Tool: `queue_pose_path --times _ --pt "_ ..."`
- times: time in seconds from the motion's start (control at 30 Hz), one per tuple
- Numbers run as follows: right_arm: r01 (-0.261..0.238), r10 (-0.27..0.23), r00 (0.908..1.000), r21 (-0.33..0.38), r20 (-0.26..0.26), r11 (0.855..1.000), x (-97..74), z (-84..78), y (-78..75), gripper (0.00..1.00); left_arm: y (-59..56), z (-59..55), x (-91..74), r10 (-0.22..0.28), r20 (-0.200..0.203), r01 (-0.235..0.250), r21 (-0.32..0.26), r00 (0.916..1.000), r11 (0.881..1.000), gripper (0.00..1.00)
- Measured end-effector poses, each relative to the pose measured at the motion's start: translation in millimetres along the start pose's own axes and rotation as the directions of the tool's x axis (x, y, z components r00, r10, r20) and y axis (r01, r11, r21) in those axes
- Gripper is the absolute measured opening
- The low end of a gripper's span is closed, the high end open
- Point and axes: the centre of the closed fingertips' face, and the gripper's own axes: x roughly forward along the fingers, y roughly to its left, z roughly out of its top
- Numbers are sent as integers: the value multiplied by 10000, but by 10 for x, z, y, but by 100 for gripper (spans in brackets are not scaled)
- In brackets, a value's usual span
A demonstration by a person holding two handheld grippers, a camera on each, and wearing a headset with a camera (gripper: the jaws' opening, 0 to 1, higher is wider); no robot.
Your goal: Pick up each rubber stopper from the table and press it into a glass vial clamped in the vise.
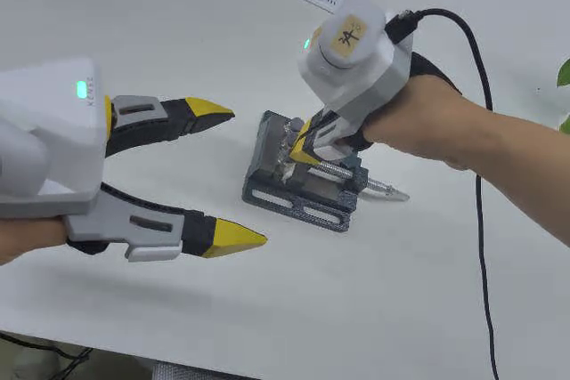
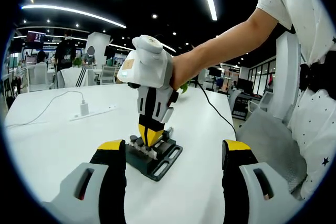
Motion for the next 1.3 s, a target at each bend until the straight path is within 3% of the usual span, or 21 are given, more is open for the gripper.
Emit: queue_pose_path --times 1.3 --pt "278 -279 9994 -21 -207 9996 -2 7 25 0 -19 39 11 -14 88 13 45 10000 10000 73"
